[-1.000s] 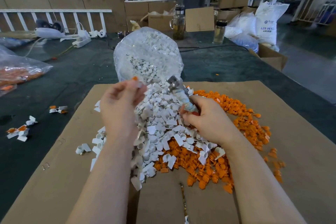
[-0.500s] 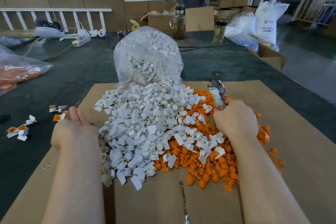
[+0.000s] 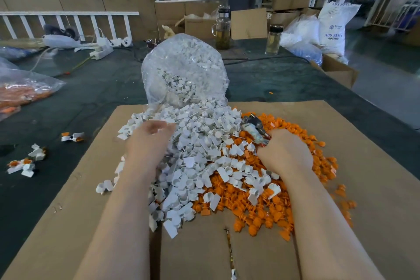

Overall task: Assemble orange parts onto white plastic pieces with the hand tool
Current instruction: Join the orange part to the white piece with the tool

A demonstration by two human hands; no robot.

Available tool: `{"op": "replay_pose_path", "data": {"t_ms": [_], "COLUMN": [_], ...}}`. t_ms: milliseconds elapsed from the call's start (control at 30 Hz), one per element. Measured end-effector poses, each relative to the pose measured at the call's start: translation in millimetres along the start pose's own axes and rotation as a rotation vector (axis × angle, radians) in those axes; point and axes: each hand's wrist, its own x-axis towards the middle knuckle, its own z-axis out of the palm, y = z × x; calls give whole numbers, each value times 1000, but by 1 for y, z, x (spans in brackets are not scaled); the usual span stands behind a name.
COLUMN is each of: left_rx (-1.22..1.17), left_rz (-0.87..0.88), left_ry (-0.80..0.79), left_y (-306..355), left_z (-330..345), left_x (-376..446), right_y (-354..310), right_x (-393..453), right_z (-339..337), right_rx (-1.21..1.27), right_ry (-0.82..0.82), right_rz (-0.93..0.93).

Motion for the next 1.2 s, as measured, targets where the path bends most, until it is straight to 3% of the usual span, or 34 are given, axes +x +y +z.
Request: {"op": "replay_pose_path", "data": {"t_ms": [67,167,300,567,933,1200], "left_rx": [299,435,384,381,55,-98], "left_rz": [85,180,288,312,324,316], "left_ry": [-85,-75,-52,-15,51,-7], "left_y": [-5,-7,-8,-3,2,8], "left_z": [9,13,15,14,19,25], "left_x": [3,5,2,-2,-7,-15], "right_y": [0,-1,-2,0,-6,-20], "right_x": [2,3,4,3,5,-3], "right_z": [0,-3,-3,-3,-5,-2], "right_rx": [-107,-209,-224,-191,242,427], "right_ry": [18,14,-7,110,183,150], "right_rz": [-32,-65,-81,-105,-245,-338]}}
